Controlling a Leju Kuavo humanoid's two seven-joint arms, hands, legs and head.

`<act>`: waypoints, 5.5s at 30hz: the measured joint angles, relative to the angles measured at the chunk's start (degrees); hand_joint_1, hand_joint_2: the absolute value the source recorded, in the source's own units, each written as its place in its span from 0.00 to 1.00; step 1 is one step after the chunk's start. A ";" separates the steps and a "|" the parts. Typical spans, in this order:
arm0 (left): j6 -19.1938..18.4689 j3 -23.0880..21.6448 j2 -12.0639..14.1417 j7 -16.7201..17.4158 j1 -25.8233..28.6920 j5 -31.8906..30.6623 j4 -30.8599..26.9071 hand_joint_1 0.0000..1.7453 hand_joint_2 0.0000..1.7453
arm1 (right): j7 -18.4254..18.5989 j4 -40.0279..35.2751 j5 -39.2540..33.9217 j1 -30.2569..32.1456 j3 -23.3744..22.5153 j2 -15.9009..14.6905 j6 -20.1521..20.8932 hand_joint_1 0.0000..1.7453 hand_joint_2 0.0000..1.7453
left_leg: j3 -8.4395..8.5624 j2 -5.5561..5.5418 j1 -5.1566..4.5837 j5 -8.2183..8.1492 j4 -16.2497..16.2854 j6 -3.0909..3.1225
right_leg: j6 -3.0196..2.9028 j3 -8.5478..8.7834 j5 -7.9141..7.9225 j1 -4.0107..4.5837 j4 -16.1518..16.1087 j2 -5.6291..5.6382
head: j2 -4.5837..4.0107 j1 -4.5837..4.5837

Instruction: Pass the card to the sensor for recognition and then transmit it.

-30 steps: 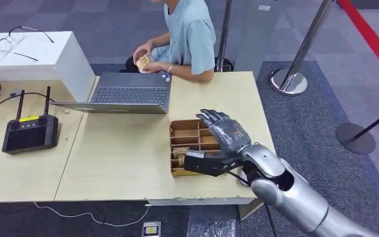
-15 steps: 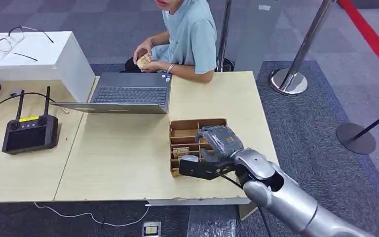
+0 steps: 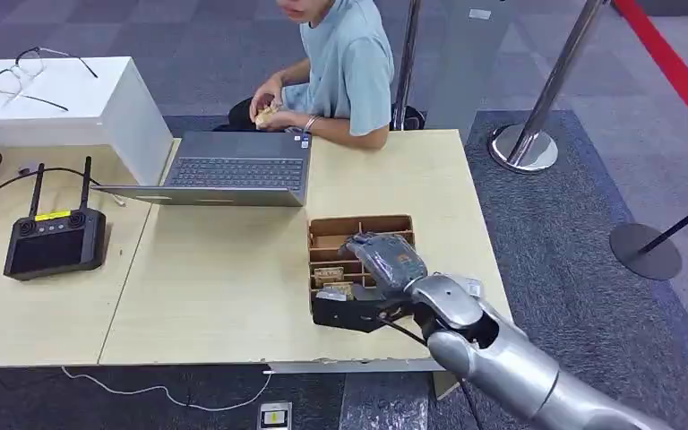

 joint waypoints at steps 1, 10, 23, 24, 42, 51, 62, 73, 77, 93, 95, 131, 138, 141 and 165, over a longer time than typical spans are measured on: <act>-0.02 -0.02 0.00 0.09 0.00 0.00 0.00 0.00 0.00 | -0.09 0.26 -0.02 -0.13 0.22 0.20 -0.09 0.41 1.00 | 0.01 0.00 0.00 0.00 0.00 0.00 | 0.00 0.00 0.00 0.00 0.00 0.00 | 0.00 0.00; 0.09 -0.02 0.00 0.15 0.01 0.02 0.00 0.00 0.00 | -0.48 1.36 0.26 -0.22 0.90 1.62 -1.33 0.29 1.00 | 0.00 0.00 0.00 0.00 0.00 0.00 | 0.00 0.00 0.00 0.00 0.00 0.00 | 0.00 0.00; 0.07 -0.02 0.00 0.35 0.03 0.00 0.00 0.00 0.00 | -0.90 3.43 0.26 -0.20 1.99 2.93 -2.14 0.27 1.00 | 0.00 0.01 0.00 0.00 0.00 0.00 | 0.00 -0.01 0.00 0.00 0.00 0.00 | 0.00 0.00; 0.07 -0.02 0.00 0.35 0.04 0.00 0.00 0.00 0.00 | -0.90 3.58 0.26 -0.20 2.01 2.99 -2.14 0.27 1.00 | 0.00 0.01 0.00 0.00 0.00 0.00 | 0.00 -0.02 0.00 0.00 0.00 0.00 | 0.00 0.00; 0.00 -0.02 0.02 0.35 0.04 0.02 0.00 0.00 0.00 | -1.07 5.99 -0.70 0.55 2.05 3.52 -2.58 0.47 1.00 | 0.01 0.01 0.00 0.00 0.00 0.00 | 0.00 -0.02 0.00 0.00 -0.01 0.00 | 0.00 -0.02; -0.15 -0.02 0.02 0.35 0.07 0.17 0.00 0.00 0.00 | -0.59 6.03 -0.35 1.34 2.03 3.50 -2.78 0.45 1.00 | 0.01 0.01 0.00 0.00 0.00 0.00 | 0.00 -0.02 0.00 -0.01 -0.01 0.01 | 0.00 0.00; -0.20 -0.02 0.02 0.26 0.07 0.20 0.00 0.00 0.00 | -0.15 5.99 -0.20 1.62 2.01 3.28 -2.29 0.67 1.00 | 0.01 0.02 0.00 0.00 0.01 0.00 | 0.00 -0.02 0.00 -0.01 -0.01 0.01 | 0.00 0.00; -0.20 -0.02 0.02 0.24 0.08 0.24 0.00 0.00 0.00 | 0.07 5.99 -0.81 2.25 1.97 3.04 -2.34 0.66 1.00 | 0.01 0.01 0.00 0.00 0.01 0.00 | 0.00 -0.02 0.00 -0.01 -0.01 0.01 | 0.00 0.00; -0.20 -0.02 0.02 0.26 0.09 0.26 0.00 0.00 0.00 | 0.13 5.99 -0.79 2.32 1.97 2.93 -2.40 0.55 1.00 | 0.01 0.01 0.00 0.00 0.01 0.00 | 0.00 -0.02 0.00 -0.01 -0.01 0.01 | 0.00 0.00; -0.11 -0.02 0.02 -0.11 0.10 0.26 0.00 0.00 0.00 | 0.46 5.03 -0.15 2.44 1.73 2.32 -2.49 0.56 1.00 | 0.01 0.02 0.00 0.00 0.01 0.00 | 0.00 -0.02 0.00 -0.01 -0.01 0.01 | 0.00 0.00; -0.09 -0.02 0.02 -0.18 0.09 0.26 0.00 0.00 0.00 | 0.46 4.72 0.00 2.43 1.51 2.25 -2.49 0.51 1.00 | 0.01 0.02 0.00 0.00 0.01 0.00 | 0.00 -0.02 0.00 -0.01 -0.01 0.01 | 0.00 0.00; -0.20 -0.02 0.02 -0.26 0.08 -0.70 0.00 0.00 0.00 | -0.48 5.68 -1.57 1.32 0.57 3.36 -3.43 0.36 1.00 | 0.00 0.01 0.00 0.00 0.01 0.00 | 0.00 -0.01 0.00 -0.01 -0.01 0.01 | 0.00 0.00; 0.07 -0.02 0.02 -0.92 0.06 -0.70 0.00 0.00 0.00 | -1.25 8.07 -2.14 -0.05 0.59 4.41 -3.80 0.36 1.00 | 0.00 0.00 0.00 0.00 0.01 0.00 | 0.00 -0.01 0.00 -0.01 -0.01 0.01 | 0.00 0.00; 0.07 -0.02 0.02 -0.85 0.05 -0.70 0.00 0.00 0.00 | -1.70 9.20 -2.36 -0.46 0.59 4.87 -4.13 0.37 1.00 | -0.01 0.01 0.00 0.00 0.01 0.00 | 0.00 -0.02 0.00 -0.01 -0.01 0.01 | 0.00 0.00; 0.13 -0.02 0.02 -0.44 0.06 -0.83 0.00 0.00 0.00 | -2.86 14.31 -2.91 -1.52 1.64 7.14 -4.63 0.38 1.00 | 0.00 0.00 0.00 0.00 0.01 0.00 | 0.00 -0.01 0.00 -0.01 -0.01 0.00 | 0.00 0.00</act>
